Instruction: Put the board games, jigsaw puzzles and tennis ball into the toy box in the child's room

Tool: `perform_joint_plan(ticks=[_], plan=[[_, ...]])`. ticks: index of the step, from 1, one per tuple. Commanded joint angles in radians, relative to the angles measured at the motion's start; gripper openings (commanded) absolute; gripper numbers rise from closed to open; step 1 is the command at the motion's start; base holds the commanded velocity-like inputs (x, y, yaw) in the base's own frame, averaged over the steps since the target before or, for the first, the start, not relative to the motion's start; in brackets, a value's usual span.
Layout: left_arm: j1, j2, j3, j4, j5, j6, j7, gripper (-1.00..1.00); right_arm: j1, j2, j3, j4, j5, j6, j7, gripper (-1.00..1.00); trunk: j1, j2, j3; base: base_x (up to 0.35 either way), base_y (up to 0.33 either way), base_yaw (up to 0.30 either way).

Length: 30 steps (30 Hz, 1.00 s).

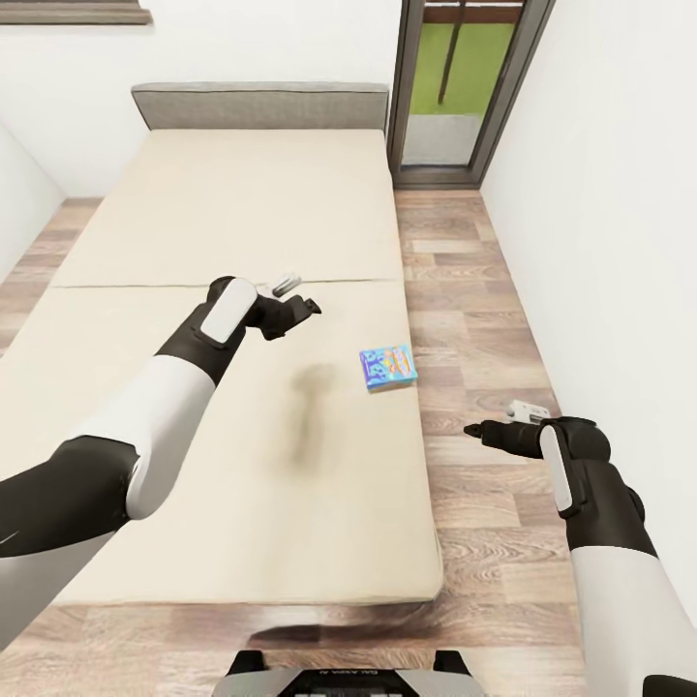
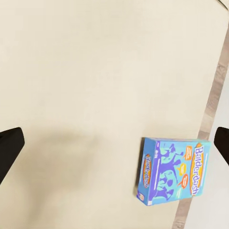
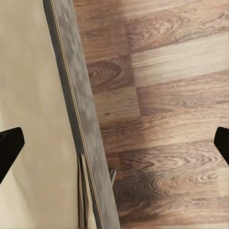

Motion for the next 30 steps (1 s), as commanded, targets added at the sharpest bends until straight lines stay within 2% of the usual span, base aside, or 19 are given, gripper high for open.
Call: perform_joint_plan(ticks=[1, 13, 30], plan=[[0.002, 0.001, -0.003, -0.004, 0.010, 0.001, 0.010, 1.00, 0.000, 0.000, -0.001, -0.001, -0.007, 0.005, -0.003, 1.00, 0.000, 0.000, -0.002, 0.093, 0.000, 0.000], [0.016, 0.003, -0.003, -0.014, 0.011, 0.005, 0.007, 1.00, 0.000, -0.001, -0.001, -0.001, -0.007, 0.005, -0.003, 1.00, 0.000, 0.000, -0.022, 0.145, 0.000, 0.000], [0.027, 0.002, -0.003, -0.017, 0.011, 0.005, 0.009, 1.00, 0.000, 0.000, -0.001, -0.001, -0.006, 0.005, -0.003, 1.00, 0.000, 0.000, -0.050, 0.031, 0.000, 0.000]])
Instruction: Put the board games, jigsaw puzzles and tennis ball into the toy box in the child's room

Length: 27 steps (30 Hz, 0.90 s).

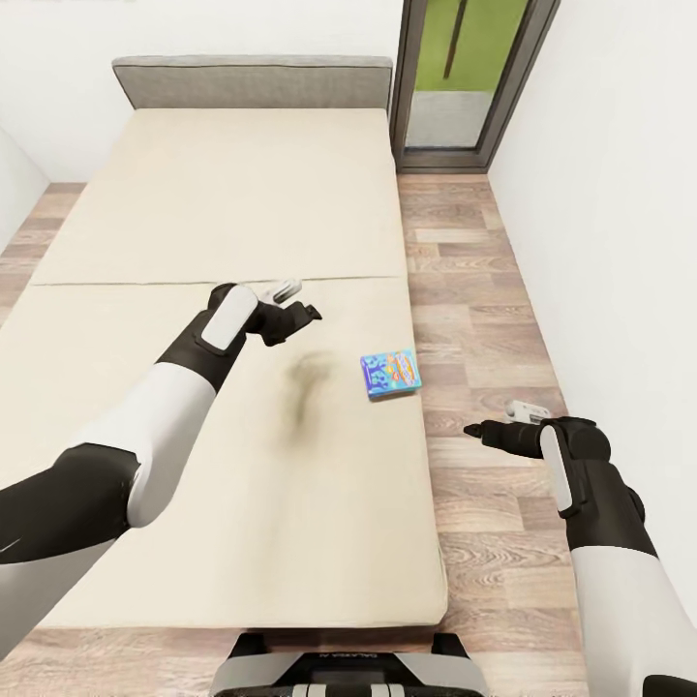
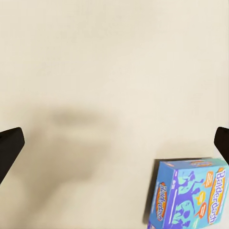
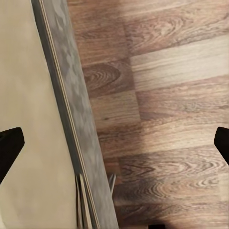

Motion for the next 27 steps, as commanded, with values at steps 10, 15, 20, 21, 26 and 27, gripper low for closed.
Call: perform_joint_plan(ticks=[10, 15, 20, 21, 26, 27], plan=[[0.002, -0.002, -0.003, -0.001, 0.011, 0.000, 0.005, 1.00, 0.000, 0.000, -0.001, -0.001, -0.007, 0.005, -0.003, 1.00, 0.000, 0.000, -0.017, 0.004, 0.000, 0.000], [0.003, -0.003, -0.004, -0.001, 0.012, 0.000, 0.003, 1.00, 0.000, 0.000, -0.001, -0.001, -0.006, 0.005, -0.003, 1.00, 0.000, 0.000, -0.025, 0.001, 0.000, 0.000], [0.003, -0.004, -0.004, -0.001, 0.012, 0.000, 0.001, 1.00, 0.000, 0.000, -0.001, -0.001, -0.006, 0.005, -0.003, 1.00, 0.000, 0.000, -0.033, 0.000, 0.000, 0.000], [0.003, -0.004, -0.004, -0.001, 0.012, 0.000, 0.000, 1.00, 0.000, 0.000, -0.001, -0.001, -0.006, 0.005, -0.003, 1.00, 0.000, 0.000, -0.035, 0.000, 0.000, 0.000], [0.003, -0.005, -0.004, -0.002, 0.012, 0.000, -0.002, 1.00, 0.000, 0.000, -0.001, -0.001, -0.006, 0.005, -0.003, 1.00, 0.000, 0.000, -0.041, 0.000, 0.000, 0.000], [0.003, -0.005, -0.004, -0.002, 0.012, 0.000, -0.002, 1.00, 0.000, 0.000, -0.001, -0.001, -0.006, 0.005, -0.003, 1.00, 0.000, 0.000, -0.041, 0.000, 0.000, 0.000]])
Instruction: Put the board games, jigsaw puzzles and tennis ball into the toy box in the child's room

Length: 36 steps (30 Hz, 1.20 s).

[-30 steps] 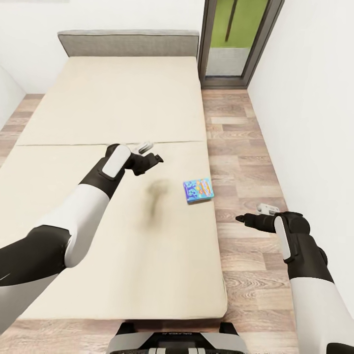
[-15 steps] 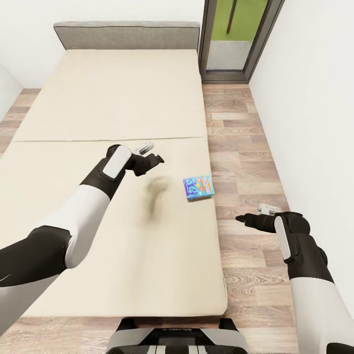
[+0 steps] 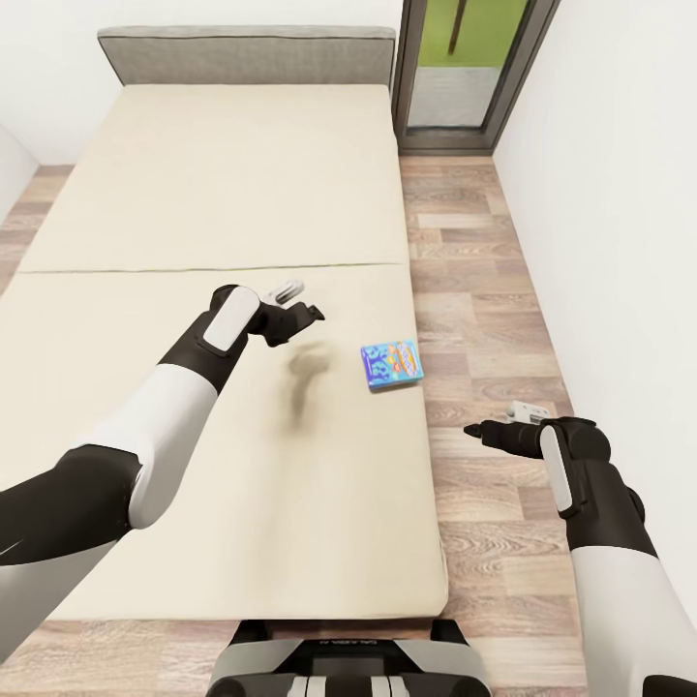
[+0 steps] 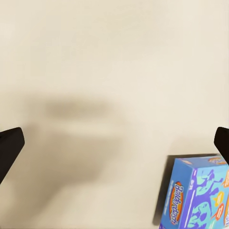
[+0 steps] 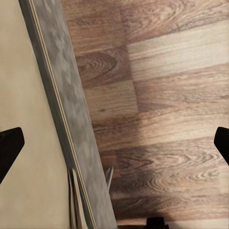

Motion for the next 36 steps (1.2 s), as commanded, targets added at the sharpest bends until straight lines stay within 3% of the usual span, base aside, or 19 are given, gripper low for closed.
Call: perform_joint_plan(ticks=[1, 36], plan=[[0.000, 0.000, -0.003, -0.002, 0.011, 0.000, 0.009, 1.00, 0.000, 0.000, -0.001, -0.001, -0.007, 0.005, -0.003, 1.00, 0.000, 0.000, -0.001, 0.000, 0.000, 0.000], [0.001, 0.000, -0.003, -0.006, 0.011, -0.006, 0.006, 1.00, 0.004, 0.000, -0.001, -0.025, -0.006, 0.005, -0.003, 1.00, 0.000, 0.000, -0.005, -0.041, -0.036, -0.007]])
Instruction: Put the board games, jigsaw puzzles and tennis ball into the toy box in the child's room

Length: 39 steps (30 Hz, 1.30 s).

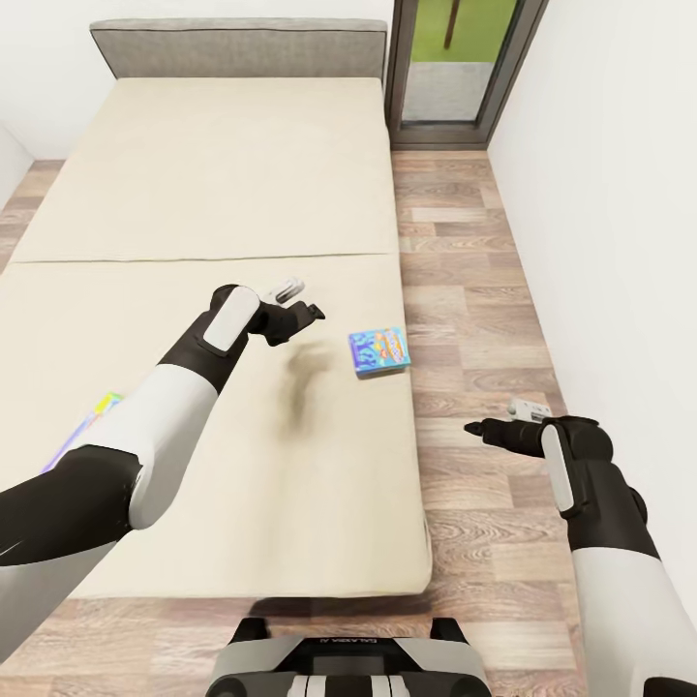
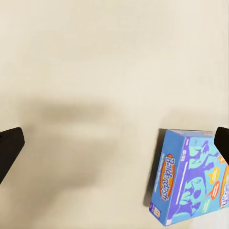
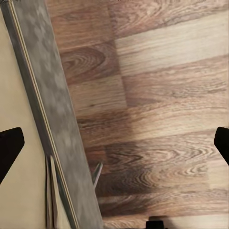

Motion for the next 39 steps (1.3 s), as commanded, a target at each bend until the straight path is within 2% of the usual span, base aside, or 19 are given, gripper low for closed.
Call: perform_joint_plan(ticks=[1, 17, 39], plan=[[0.000, 0.001, -0.003, -0.001, 0.011, 0.000, 0.010, 1.00, 0.000, 0.000, -0.001, -0.001, -0.006, 0.005, -0.003, 1.00, 0.000, 0.000, 0.000, -0.006, -0.005, -0.092], [0.000, 0.001, -0.003, -0.001, 0.011, 0.001, 0.011, 1.00, 0.002, 0.000, -0.001, -0.008, -0.006, 0.005, -0.003, 1.00, 0.000, 0.000, -0.001, -0.002, -0.002, -0.153], [0.027, 0.011, 0.002, 0.000, 0.016, -0.004, 0.010, 1.00, 0.002, 0.000, -0.001, -0.009, -0.006, 0.005, -0.003, 1.00, 0.000, 0.000, -0.001, 0.000, 0.000, -0.023]])
